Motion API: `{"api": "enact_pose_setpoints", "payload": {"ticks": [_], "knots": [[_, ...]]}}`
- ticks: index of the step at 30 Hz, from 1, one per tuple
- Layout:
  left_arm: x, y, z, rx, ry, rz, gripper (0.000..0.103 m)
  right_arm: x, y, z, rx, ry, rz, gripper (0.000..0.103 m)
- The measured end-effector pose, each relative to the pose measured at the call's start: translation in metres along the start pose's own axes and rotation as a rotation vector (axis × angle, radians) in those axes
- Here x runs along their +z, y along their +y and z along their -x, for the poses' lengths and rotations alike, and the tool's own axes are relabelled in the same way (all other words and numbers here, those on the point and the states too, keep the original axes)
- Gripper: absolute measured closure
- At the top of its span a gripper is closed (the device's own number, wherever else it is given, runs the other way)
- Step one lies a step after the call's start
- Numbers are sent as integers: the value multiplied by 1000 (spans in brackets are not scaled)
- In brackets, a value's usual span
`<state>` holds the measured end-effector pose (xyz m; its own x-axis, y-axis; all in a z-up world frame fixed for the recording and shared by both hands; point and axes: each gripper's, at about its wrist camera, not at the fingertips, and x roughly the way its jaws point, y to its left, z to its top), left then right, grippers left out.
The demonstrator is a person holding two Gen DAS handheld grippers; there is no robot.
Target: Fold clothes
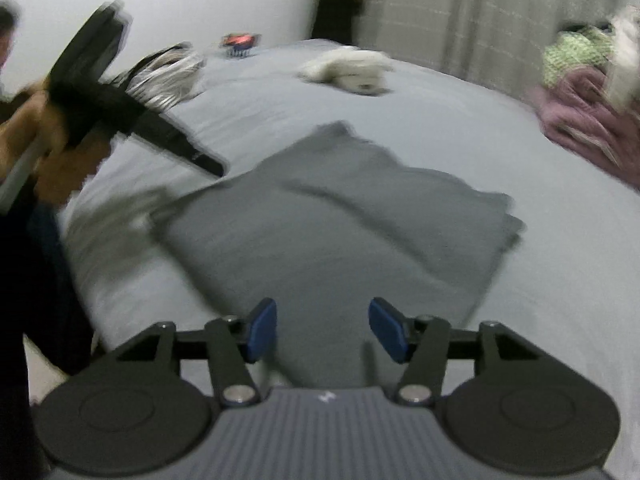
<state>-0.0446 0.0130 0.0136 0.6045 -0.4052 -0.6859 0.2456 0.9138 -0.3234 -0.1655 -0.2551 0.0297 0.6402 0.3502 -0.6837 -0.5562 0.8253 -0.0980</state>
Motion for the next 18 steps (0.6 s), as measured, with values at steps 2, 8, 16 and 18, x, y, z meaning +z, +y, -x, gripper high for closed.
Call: {"api": "enact_pose_setpoints", "payload": {"ticks": [2, 8, 16, 18], "knots": [[-7, -6, 6, -35, -2, -60, 94, -3, 12, 0, 10, 5, 60, 47], [-27, -23, 5, -87, 42, -233, 88, -12, 33, -10, -29, 34, 195, 47], [-26, -21, 2, -92, 72, -241, 86, -7, 30, -28, -96, 8, 221, 48], [-23, -19, 8, -94, 51, -226, 85, -7, 32, -28, -106, -12, 242, 49]]}}
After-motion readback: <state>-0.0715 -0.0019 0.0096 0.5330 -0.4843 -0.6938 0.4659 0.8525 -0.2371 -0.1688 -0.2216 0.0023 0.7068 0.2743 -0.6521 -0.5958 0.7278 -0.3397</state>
